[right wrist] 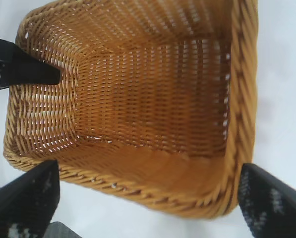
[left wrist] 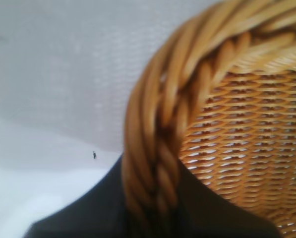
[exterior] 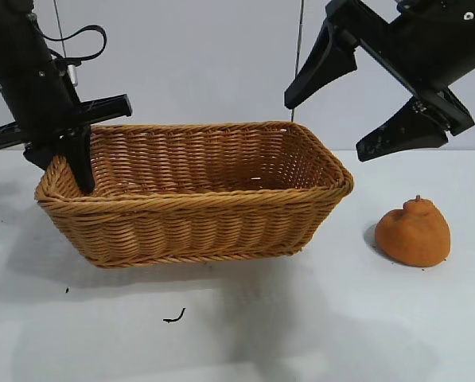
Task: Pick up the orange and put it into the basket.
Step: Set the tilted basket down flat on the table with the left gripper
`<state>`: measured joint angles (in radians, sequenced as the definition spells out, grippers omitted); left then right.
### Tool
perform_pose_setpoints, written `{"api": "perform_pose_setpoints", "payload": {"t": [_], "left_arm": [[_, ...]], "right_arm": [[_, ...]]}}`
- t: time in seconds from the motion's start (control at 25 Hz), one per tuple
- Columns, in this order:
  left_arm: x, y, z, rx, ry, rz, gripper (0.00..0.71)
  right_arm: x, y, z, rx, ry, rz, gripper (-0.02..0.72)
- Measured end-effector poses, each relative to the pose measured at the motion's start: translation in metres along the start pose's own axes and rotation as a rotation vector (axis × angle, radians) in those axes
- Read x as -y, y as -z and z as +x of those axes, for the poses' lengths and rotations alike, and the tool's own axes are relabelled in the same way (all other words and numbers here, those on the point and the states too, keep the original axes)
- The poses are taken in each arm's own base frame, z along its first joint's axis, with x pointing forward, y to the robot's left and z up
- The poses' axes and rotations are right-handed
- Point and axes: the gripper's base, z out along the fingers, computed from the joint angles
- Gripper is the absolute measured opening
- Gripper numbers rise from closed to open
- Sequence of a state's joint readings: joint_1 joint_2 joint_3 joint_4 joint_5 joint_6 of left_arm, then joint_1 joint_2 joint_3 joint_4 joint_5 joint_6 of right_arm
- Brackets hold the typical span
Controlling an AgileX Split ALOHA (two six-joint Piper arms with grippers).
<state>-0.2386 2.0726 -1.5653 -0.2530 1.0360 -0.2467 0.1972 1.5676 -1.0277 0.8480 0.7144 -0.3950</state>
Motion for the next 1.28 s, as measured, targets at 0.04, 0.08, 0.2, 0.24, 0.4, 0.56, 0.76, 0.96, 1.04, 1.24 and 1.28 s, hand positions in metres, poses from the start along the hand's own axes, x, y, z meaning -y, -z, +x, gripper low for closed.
{"api": "perform_pose_setpoints", "payload": {"t": [0.04,0.08,0.2,0.24,0.4,0.56,0.76,0.96,1.04,1.24,1.28], "left_arm": [[0.000,-0.001,0.000,-0.002,-0.010,-0.001,0.095],[0.000,-0.003,0.000,-0.005,-0.020,-0.002,0.095],[0.001,-0.010,0.000,-0.018,-0.055,-0.005,0.095],[0.000,-0.013,0.000,-0.024,-0.058,-0.008,0.095],[0.000,-0.024,-0.002,-0.030,-0.054,-0.006,0.095],[-0.003,-0.038,-0.004,-0.040,-0.047,-0.013,0.095],[-0.007,-0.053,-0.002,-0.043,-0.029,-0.009,0.095],[-0.007,-0.053,-0.001,-0.039,-0.023,-0.002,0.117],[-0.006,-0.053,-0.001,-0.033,-0.018,0.005,0.241],[-0.006,-0.053,0.000,-0.044,-0.014,0.007,0.611],[-0.006,-0.053,0.001,-0.051,-0.015,0.006,0.646]], "right_arm": [[0.000,0.000,0.000,0.000,0.000,0.000,0.696],[0.000,0.000,0.000,0.000,0.000,0.000,0.696],[0.000,0.000,0.000,0.000,0.000,0.000,0.696],[0.000,0.000,0.000,0.000,0.000,0.000,0.696],[0.000,0.000,0.000,-0.001,0.000,0.000,0.696],[0.000,0.000,0.000,-0.001,0.001,0.000,0.696],[0.000,0.000,0.000,-0.001,0.001,0.000,0.696],[0.000,0.000,0.000,-0.001,0.001,0.000,0.696],[0.000,0.000,0.000,-0.001,0.001,0.000,0.696],[0.000,0.000,0.000,-0.001,0.001,0.000,0.696],[0.000,0.000,0.000,-0.001,0.001,0.000,0.696]]}}
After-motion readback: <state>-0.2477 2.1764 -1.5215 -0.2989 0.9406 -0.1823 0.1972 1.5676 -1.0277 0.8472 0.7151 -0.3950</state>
